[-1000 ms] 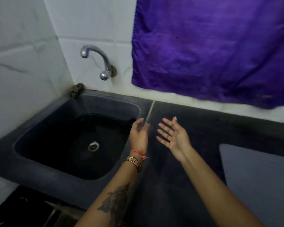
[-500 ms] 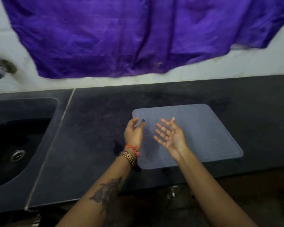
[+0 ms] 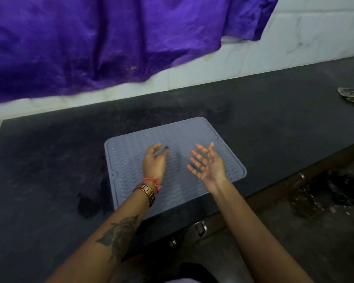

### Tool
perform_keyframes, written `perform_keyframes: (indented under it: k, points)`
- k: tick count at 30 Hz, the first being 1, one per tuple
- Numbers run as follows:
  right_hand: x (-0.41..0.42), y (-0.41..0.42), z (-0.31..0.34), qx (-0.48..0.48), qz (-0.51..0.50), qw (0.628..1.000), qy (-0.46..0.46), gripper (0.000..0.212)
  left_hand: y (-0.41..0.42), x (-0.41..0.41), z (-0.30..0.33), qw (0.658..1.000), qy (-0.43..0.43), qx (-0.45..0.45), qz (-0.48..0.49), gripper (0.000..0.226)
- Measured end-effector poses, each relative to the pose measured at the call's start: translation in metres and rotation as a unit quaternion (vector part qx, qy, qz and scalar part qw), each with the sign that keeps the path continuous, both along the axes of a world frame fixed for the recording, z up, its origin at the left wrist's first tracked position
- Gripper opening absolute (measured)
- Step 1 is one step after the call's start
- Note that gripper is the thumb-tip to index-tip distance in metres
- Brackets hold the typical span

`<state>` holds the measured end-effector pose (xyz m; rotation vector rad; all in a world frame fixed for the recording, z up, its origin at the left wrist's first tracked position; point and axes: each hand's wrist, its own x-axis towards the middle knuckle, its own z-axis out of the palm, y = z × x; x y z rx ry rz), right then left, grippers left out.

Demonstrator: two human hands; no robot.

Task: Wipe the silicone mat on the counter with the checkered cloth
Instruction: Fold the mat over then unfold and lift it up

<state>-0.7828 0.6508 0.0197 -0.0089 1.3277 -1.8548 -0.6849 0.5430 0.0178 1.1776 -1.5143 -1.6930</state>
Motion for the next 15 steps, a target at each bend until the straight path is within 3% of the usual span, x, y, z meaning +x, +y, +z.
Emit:
perform_keyframes:
  k: [6,11,13,15]
  points:
    - [-0.043,-0.004,0.0,0.017,0.039,0.999,-0.003,0.039,-0.007,-0.018,-0.002,0.998,-0.011,-0.011,0.054,0.035]
    - [-0.095,0.001,0.0,0.124,-0.03,0.984,0.123,0.02,-0.014,-0.014,-0.003,0.991,-0.042,-0.033,0.121,0.036]
    - [-0.114,0.005,-0.005,0.23,-0.062,0.942,0.234,0.023,-0.02,-0.003,-0.005,0.982,-0.062,-0.04,0.171,0.033]
    - [-0.128,0.008,-0.012,0.363,-0.02,0.855,0.371,0.036,-0.025,0.016,-0.007,0.969,-0.095,-0.052,0.222,0.031]
